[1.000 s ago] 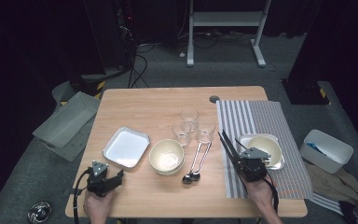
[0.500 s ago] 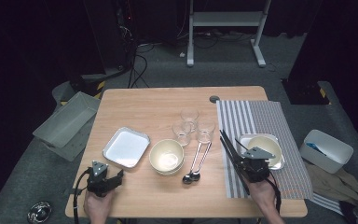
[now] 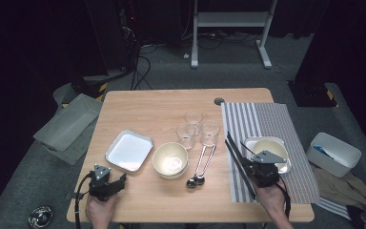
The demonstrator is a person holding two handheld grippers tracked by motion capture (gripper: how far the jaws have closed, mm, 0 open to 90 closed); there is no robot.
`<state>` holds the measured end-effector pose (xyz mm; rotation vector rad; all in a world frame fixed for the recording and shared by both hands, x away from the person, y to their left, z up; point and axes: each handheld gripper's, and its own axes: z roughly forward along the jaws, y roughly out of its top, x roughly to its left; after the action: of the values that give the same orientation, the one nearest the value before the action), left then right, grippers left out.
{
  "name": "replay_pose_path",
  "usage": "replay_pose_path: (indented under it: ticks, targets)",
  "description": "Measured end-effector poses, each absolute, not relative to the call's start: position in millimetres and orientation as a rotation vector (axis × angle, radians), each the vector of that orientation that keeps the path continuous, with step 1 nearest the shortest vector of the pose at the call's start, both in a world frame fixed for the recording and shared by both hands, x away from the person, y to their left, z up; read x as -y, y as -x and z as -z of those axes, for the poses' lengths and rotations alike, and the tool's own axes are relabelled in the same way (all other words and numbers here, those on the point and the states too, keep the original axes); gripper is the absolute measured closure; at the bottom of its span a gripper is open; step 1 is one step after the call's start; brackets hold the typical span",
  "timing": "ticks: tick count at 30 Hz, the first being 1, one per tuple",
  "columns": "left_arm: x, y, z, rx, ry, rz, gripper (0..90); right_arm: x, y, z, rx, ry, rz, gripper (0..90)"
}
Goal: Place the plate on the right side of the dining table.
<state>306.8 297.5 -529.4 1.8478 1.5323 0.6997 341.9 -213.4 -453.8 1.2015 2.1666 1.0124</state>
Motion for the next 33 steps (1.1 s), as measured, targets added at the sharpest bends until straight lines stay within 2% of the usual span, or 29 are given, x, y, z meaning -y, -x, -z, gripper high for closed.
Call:
replay_pose_path:
  ticks: [33]
  targets:
    - [-297,-307,529,-1.532,-1.847,-0.700,30.4,248,-335,431,-2.053,-1.232,-1.042,86.5]
